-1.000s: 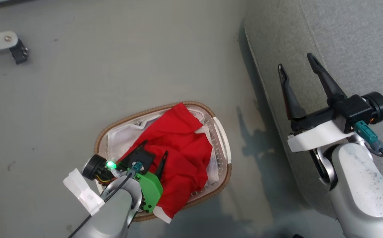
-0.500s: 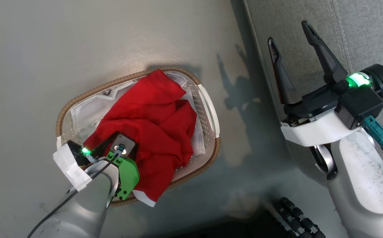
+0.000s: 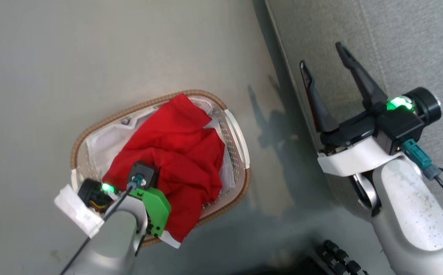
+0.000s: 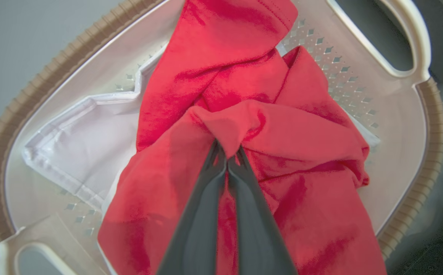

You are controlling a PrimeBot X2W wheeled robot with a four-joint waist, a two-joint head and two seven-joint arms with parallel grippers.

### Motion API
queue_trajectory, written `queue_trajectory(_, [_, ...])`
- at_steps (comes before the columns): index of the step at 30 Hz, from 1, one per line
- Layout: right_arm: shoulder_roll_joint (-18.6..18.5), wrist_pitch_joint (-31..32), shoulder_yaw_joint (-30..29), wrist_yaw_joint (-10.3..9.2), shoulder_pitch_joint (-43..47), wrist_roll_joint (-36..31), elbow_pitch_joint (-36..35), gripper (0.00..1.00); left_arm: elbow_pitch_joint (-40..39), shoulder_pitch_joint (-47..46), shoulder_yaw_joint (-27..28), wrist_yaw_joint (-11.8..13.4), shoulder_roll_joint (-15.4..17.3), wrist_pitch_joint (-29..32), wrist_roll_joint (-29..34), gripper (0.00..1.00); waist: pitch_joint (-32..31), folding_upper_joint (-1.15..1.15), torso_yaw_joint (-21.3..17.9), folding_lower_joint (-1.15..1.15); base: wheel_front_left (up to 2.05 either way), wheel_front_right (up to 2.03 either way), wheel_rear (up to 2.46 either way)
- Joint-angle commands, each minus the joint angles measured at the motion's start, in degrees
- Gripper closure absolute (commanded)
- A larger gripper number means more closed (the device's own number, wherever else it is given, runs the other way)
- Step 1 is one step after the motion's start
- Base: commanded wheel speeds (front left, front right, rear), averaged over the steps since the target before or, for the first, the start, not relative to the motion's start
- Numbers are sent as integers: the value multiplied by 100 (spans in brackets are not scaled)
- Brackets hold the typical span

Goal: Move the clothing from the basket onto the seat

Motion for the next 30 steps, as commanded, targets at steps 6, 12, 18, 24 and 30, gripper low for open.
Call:
queue_trajectory(6, [-2, -26, 60, -6, 450, 46, 301, 0, -1103, 993, 298, 223, 23, -3, -134, 100, -1438, 0, 348, -1, 0, 0, 0])
queue_trajectory(12, [81, -26, 24, -7, 944, 98, 547, 0, -2168, 1774, 573, 279, 19, -3, -61, 100, -2344, 0, 531, -1, 0, 0, 0])
queue_trajectory(18, [127, -26, -43, -7, 1547, 72, 734, 0, -3156, 2459, 881, 198, 0, -4, -1, 100, -3150, 0, 741, -1, 0, 0, 0])
queue_trajectory(24, [191, -26, -47, -6, 1999, 44, 831, 0, -4037, 2759, 1095, 109, -28, -5, 47, 100, -3619, 0, 828, -1, 0, 0, 0])
queue_trajectory(30, [131, -26, 354, -7, 2178, 122, 1025, 0, -4907, 2566, 1136, 7, -42, -5, 129, 100, -3819, 0, 894, -1, 0, 0, 0])
